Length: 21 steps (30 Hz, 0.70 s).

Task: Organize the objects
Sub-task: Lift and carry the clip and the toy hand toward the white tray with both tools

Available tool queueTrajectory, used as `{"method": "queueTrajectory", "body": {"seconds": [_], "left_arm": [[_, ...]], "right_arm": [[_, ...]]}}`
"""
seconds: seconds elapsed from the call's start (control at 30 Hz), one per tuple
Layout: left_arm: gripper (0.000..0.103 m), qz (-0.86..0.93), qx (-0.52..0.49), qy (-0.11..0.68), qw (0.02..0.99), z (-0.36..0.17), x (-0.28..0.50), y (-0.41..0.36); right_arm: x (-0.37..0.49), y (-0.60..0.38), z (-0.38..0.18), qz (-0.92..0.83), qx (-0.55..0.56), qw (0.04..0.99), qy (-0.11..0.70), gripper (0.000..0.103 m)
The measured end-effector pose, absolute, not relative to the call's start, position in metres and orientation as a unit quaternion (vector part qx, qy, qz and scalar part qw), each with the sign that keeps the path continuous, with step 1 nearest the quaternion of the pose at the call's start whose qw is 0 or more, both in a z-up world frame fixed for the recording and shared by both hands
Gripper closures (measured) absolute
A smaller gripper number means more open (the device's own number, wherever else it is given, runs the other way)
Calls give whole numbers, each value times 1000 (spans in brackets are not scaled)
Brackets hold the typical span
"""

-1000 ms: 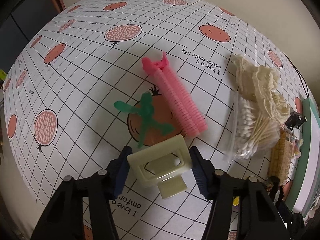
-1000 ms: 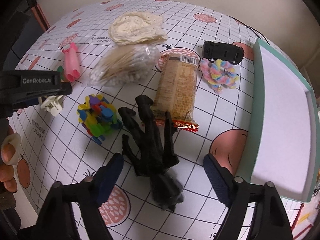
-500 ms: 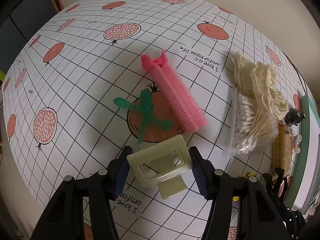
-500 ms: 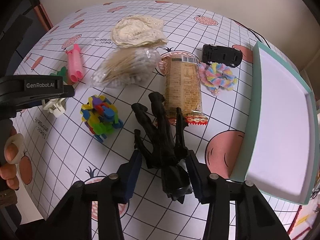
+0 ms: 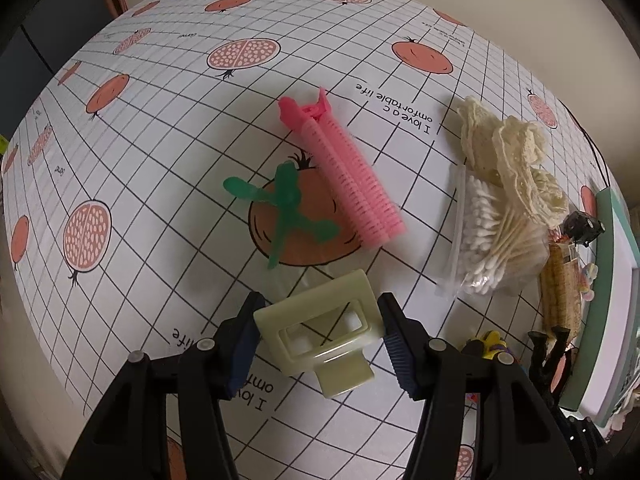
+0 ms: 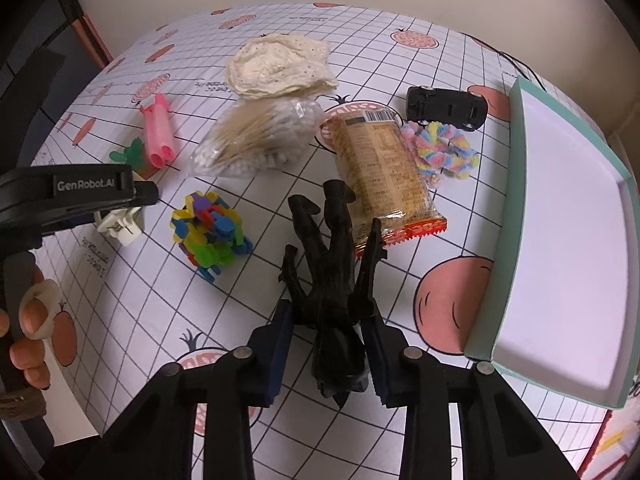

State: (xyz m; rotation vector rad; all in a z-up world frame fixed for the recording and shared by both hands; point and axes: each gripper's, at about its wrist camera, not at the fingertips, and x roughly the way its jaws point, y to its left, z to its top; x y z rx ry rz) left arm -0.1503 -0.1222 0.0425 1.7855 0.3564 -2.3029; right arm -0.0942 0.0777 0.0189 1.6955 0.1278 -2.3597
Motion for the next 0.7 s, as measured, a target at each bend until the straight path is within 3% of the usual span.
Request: {"method": "queueTrajectory", "body": {"seconds": [0.63, 0.7], "left_arm": [[44, -798, 577, 144, 97, 80, -105, -131], [44, -802, 571, 143, 98, 65, -132, -106]], "right_arm": [[-103, 90, 52, -838, 529, 132, -6, 66], [-103, 93, 59, -845, 519, 132, -14, 66]]}}
